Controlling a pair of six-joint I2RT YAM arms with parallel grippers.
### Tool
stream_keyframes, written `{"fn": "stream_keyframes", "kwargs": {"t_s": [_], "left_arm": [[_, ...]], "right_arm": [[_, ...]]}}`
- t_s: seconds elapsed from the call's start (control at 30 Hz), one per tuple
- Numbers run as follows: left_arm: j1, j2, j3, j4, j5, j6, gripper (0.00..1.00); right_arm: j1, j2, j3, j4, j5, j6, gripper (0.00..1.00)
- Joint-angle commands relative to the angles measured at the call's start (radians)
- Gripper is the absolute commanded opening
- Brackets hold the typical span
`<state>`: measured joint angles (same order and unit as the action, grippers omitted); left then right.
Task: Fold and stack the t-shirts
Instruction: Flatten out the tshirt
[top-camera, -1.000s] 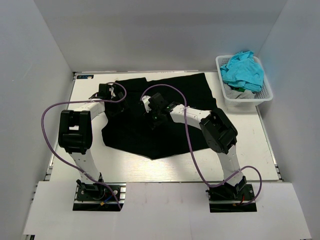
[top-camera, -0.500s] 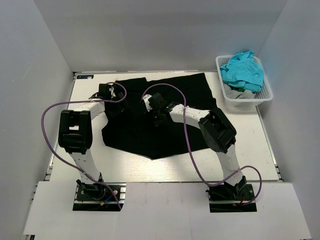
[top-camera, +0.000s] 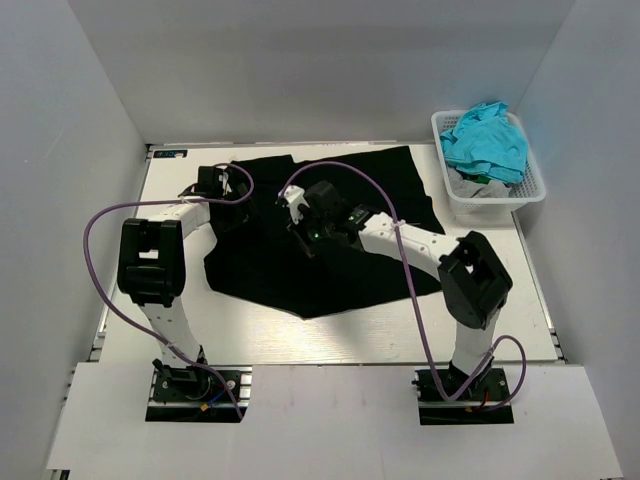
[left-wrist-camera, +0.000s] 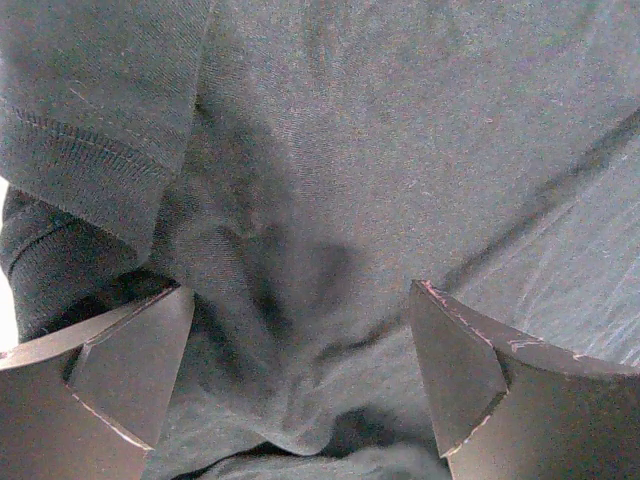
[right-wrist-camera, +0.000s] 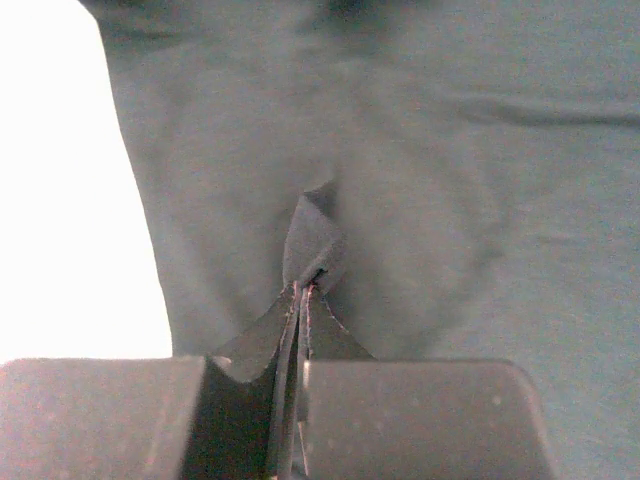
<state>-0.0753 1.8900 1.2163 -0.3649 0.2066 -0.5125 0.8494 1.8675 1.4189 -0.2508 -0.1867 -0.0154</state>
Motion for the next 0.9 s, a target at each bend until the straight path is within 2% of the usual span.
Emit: {"fn": "stream_keyframes", "kwargs": {"t_s": [0.0, 0.3, 0.4, 0.43, 0.5, 0.7, 0.73, 0.8, 0.83, 0.87], "left_arm": [[0.0, 0.04, 0.005, -0.026, -0.019, 0.012, 0.99], [0.0, 0.04, 0.005, -0.035, -0.029, 0.012, 0.99], [0.0, 0.04, 0.015, -0.035, -0.029, 0.012, 0.99], [0.0, 0.04, 0.015, -0.045, -0.029, 0.012, 0.99], [0.0, 0.04, 0.015, -0.045, -0.029, 0.012, 0.99], [0.0, 0.018, 0.005, -0.036, -0.019, 0.012, 0.99], [0.0, 0.009, 0.005, -0.035, -0.019, 0.012, 0.99], [0.0, 0.0, 0.005, -0.035, -0.019, 0.012, 0.99], [0.0, 0.0, 0.005, -0.035, -0.019, 0.012, 0.99], [0.0, 0.0, 0.005, -0.046, -0.019, 0.012, 0.99]], "right_arm": [[0.063, -0.059, -0.035, -0.03, -0.129, -0.029, 0.0], [0.27, -0.123, -0.087, -0.126, -0.365, 0.06, 0.0], [0.329, -0.049, 0.027, -0.23, -0.554, 0.032, 0.0], [0.35, -0.028, 0.061, -0.269, -0.588, -0.027, 0.0], [0.364, 0.039, 0.141, -0.372, -0.602, -0.032, 0.0], [0.376, 0.085, 0.195, -0.337, -0.698, 0.037, 0.04], [0.379, 0.085, 0.195, -0.338, -0.703, 0.035, 0.16], [0.381, 0.091, 0.195, -0.343, -0.72, 0.031, 0.26], [0.379, 0.091, 0.196, -0.338, -0.724, 0.032, 0.42], [0.381, 0.091, 0.195, -0.338, -0.723, 0.034, 0.47]]}}
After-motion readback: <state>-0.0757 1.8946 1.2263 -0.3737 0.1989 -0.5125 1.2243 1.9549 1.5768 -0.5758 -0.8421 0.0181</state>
